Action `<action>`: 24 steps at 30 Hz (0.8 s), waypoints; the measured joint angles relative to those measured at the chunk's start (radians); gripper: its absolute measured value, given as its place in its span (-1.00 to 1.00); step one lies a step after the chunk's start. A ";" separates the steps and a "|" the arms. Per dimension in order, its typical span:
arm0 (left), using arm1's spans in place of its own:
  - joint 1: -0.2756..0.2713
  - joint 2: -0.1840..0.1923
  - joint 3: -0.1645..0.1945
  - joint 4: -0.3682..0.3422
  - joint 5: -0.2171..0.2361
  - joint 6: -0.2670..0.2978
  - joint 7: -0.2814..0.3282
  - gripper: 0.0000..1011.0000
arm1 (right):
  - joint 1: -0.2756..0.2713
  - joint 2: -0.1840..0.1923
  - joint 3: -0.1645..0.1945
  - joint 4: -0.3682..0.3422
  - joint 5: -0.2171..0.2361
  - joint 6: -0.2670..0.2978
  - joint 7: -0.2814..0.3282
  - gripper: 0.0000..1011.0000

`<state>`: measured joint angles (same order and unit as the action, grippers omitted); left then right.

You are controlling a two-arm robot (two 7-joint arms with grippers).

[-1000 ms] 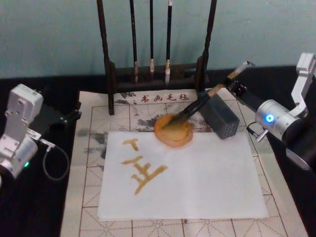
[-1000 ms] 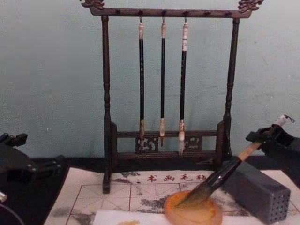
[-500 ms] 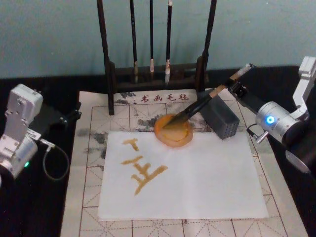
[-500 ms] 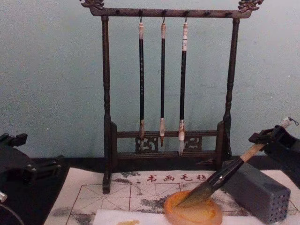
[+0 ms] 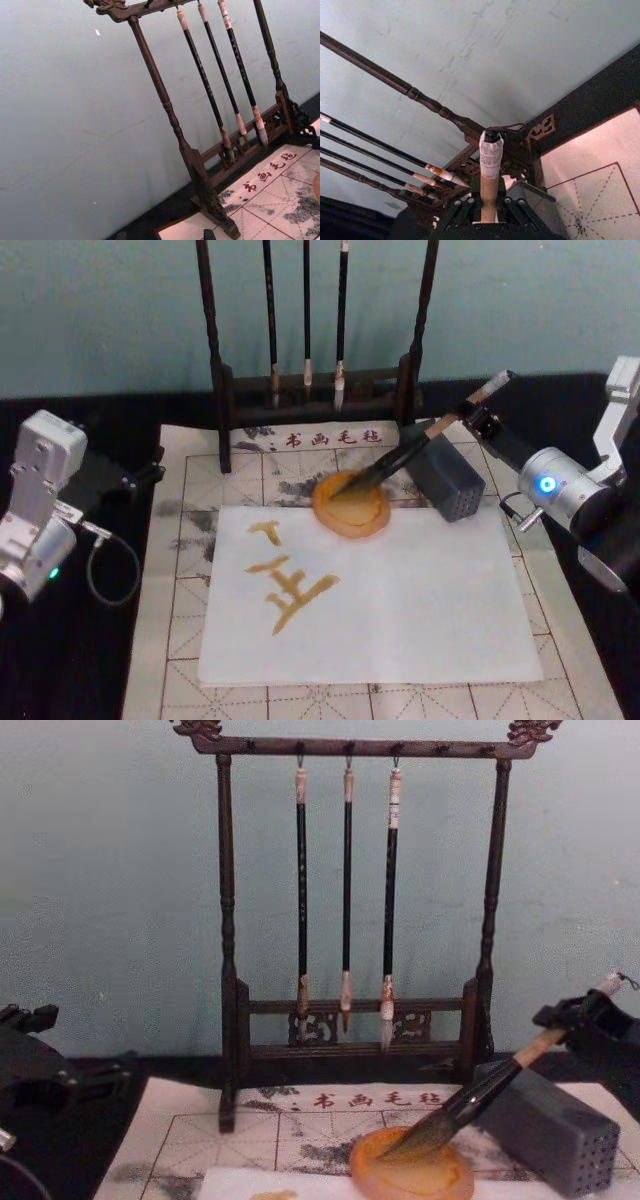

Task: Pick up the brush from the inkstone, write on the paper, then place the brush back to its original position.

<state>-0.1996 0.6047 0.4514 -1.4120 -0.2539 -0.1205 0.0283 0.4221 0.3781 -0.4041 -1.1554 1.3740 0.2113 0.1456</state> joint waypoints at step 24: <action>0.000 0.000 0.000 0.000 0.000 0.000 0.000 0.98 | 0.000 -0.002 0.004 0.002 -0.001 0.004 0.004 0.05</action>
<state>-0.1996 0.6047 0.4514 -1.4119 -0.2539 -0.1205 0.0283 0.4219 0.3764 -0.3999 -1.1536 1.3731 0.2149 0.1493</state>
